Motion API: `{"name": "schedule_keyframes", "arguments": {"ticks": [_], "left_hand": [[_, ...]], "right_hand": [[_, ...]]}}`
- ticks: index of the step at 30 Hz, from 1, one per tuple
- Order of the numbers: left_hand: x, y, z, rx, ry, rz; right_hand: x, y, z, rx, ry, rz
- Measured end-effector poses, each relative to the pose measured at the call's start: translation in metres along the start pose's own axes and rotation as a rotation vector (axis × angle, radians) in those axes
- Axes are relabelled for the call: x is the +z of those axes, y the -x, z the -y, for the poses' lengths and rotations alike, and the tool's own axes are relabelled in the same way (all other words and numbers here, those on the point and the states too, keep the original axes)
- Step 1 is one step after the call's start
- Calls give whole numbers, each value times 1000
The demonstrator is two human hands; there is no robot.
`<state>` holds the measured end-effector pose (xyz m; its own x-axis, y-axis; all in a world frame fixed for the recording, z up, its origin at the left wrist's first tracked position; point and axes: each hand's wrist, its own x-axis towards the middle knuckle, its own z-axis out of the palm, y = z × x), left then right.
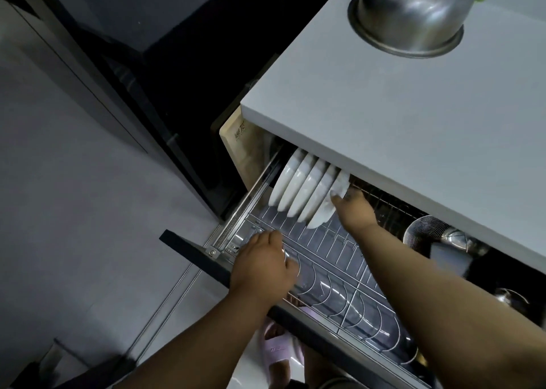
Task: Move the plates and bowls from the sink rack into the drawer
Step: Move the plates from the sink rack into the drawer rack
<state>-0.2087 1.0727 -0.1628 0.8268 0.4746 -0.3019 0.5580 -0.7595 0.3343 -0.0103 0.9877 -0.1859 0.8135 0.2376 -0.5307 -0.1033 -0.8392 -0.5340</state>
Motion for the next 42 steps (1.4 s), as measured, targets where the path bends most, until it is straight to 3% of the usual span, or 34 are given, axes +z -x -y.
{"name": "schedule_keyframes", "arguments": {"ticks": [3, 10, 19, 32, 42], "left_hand": [[-5, 1, -4, -20, 20, 12], [-23, 4, -20, 24, 159, 23], [-40, 16, -109, 266, 300, 31], [-7, 71, -293, 640, 172, 134], [88, 185, -478, 893, 141, 232]], "right_hand": [[-10, 32, -9, -55, -46, -7], [-64, 111, -35, -236, -95, -198], [-148, 186, -99, -188, -179, -484], [-241, 278, -250, -16, -283, -803], [-326, 386, -432, 168, -326, -1009]]}}
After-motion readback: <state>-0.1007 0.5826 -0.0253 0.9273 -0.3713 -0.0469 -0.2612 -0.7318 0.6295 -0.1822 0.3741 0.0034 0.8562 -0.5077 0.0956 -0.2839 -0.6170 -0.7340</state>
